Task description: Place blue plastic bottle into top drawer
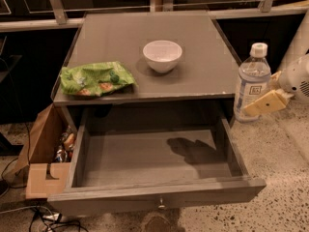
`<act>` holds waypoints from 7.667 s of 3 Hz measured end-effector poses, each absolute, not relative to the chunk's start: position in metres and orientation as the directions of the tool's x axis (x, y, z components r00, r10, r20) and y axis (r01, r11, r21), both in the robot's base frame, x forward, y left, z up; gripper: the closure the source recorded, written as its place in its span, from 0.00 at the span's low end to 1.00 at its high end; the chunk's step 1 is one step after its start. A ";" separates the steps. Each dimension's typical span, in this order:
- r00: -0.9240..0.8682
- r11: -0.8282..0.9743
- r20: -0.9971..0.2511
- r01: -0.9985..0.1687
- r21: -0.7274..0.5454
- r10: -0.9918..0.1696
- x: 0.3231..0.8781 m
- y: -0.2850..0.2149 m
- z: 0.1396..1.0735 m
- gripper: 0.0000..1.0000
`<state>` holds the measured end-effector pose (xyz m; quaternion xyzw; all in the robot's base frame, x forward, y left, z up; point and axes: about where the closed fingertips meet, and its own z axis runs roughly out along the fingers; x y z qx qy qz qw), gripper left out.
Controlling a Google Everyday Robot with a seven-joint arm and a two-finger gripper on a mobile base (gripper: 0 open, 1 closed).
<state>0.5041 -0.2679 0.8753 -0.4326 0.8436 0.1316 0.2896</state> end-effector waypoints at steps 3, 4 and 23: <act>-0.549 0.665 -0.682 -0.737 0.121 -0.483 0.495 -0.243 0.845 1.00; -0.549 0.665 -0.683 -0.736 0.123 -0.482 0.495 -0.243 0.845 1.00; -0.749 0.980 -0.663 -0.116 0.159 0.018 0.505 -0.200 0.648 1.00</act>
Offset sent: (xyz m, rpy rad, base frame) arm -0.0097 0.0252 -0.0321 0.2242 0.0446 -0.1566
